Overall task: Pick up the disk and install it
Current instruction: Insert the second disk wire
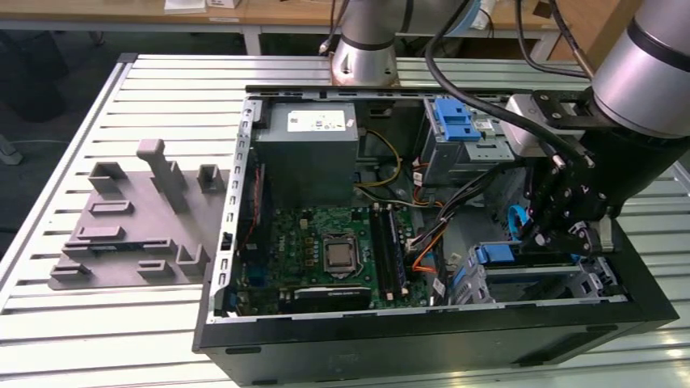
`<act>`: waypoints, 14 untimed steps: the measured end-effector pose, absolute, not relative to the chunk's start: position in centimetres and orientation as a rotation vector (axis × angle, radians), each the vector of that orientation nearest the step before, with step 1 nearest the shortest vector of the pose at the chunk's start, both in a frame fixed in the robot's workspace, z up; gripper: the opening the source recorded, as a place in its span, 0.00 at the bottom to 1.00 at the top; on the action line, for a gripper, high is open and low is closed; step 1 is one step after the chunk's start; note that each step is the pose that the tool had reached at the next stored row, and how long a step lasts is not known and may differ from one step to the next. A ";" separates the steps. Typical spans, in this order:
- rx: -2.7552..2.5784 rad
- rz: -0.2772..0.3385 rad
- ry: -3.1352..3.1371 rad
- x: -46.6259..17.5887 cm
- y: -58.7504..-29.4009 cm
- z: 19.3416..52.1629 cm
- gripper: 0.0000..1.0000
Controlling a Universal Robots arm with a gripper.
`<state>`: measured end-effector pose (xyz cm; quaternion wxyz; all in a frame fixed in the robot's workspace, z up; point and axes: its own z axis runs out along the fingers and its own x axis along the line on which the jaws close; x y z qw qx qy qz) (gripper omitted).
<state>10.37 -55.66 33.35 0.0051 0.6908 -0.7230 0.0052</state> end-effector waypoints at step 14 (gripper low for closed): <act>2.164 0.015 -2.265 10.4 -55.7 33.0 0.16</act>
